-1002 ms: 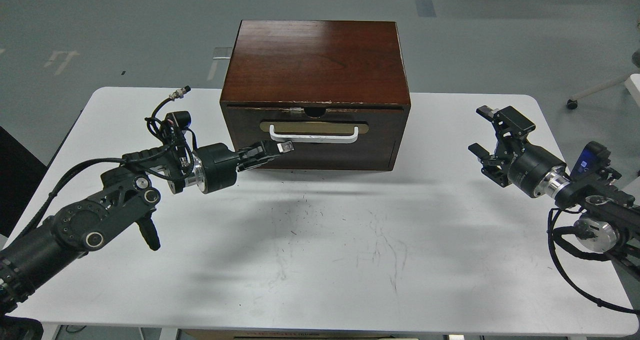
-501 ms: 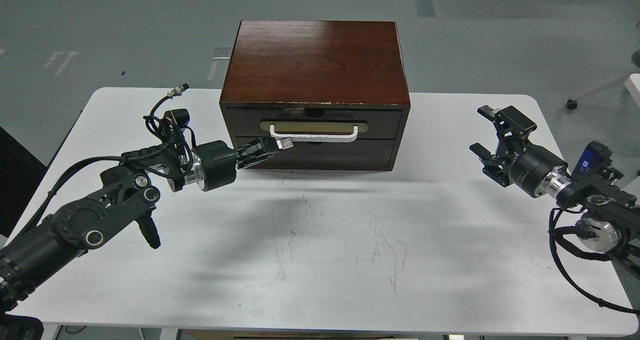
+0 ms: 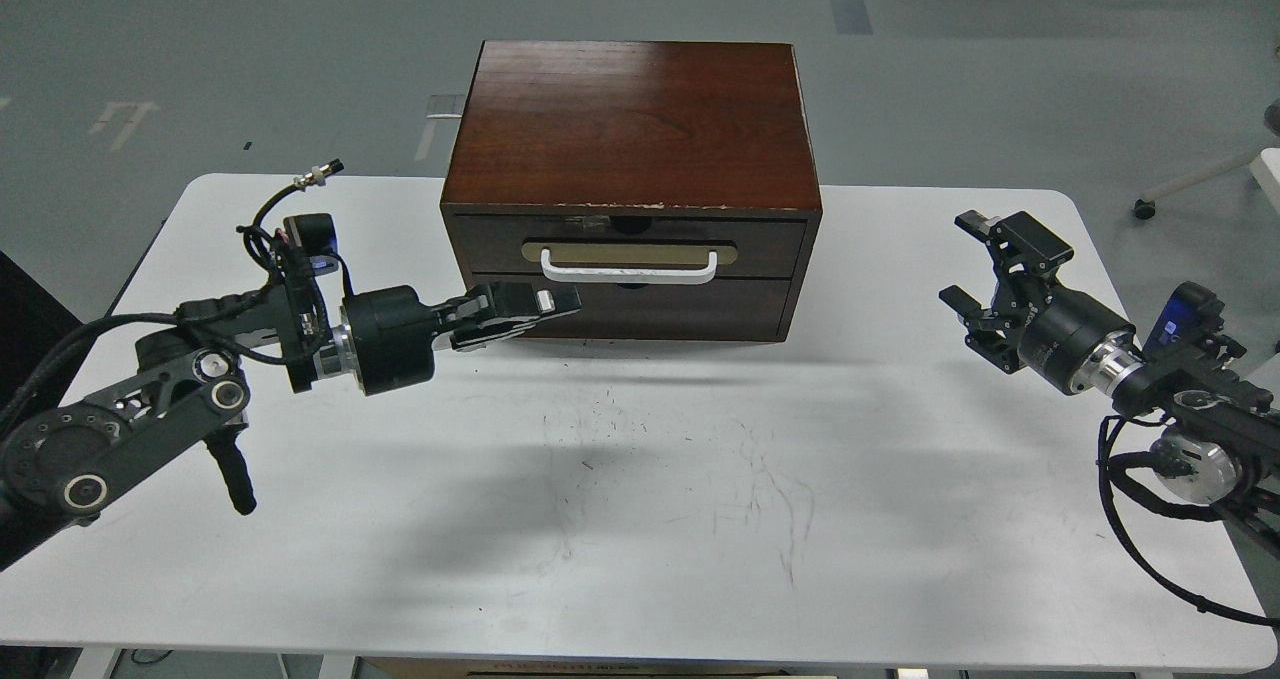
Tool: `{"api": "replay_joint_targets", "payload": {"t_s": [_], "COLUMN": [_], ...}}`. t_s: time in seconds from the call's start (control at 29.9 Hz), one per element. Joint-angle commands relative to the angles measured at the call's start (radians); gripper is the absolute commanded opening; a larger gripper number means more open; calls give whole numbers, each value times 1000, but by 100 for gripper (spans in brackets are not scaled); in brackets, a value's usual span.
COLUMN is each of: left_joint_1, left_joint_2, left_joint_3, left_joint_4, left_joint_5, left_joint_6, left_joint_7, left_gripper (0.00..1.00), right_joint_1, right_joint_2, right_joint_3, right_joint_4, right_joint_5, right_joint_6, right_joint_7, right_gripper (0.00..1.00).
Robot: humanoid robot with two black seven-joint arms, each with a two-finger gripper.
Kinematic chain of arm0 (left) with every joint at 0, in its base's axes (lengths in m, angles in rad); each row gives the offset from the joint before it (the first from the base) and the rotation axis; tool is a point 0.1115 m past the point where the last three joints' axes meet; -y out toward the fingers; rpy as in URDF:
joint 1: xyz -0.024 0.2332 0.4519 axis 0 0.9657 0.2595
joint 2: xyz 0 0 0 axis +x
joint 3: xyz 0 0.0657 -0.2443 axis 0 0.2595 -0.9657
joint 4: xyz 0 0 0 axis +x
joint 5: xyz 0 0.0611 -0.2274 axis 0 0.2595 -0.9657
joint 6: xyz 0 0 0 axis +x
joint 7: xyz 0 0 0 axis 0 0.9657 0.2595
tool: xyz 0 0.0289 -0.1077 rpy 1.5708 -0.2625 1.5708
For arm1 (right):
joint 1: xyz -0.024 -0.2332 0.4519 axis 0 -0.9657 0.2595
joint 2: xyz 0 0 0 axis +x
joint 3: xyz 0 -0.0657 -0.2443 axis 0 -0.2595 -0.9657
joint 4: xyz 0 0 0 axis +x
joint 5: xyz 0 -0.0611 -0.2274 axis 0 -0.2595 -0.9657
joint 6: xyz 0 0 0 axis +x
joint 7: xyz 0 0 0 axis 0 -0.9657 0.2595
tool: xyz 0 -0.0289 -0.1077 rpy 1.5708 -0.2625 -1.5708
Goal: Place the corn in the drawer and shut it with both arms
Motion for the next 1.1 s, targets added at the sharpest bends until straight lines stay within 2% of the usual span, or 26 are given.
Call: {"api": "replay_joint_targets", "payload": {"t_s": [0.0,0.3,0.47,0.84,1.07], "left_joint_1": [4,15,55,225,250], "left_joint_2": [84,179,192,181,164], "left_joint_3": [-5,-16,-22,-22,-25], "left_joint_4": [-66,-35,57,123,152], "left_joint_5": [-242,-662,-823,-919,-922], "left_joint_6": [0,0,0,0,0], "left_joint_7": [-5,-5,-5,-5,-5], "left_gripper": [99,100,100,100,100], "right_joint_1": [0,-3,-6,-25,-32], "right_joint_2": [2,11,29,57,72], "right_joint_3": [0,32,63,68,68], "right_joint_4": [0,0,-1,-21,-20], "right_joint_5": [0,20,173,196,196], "right_joint_6": [0,-3,-2,-3,0], "right_joint_7": [0,0,0,0,0], "right_gripper": [100,100,100,100,100]}}
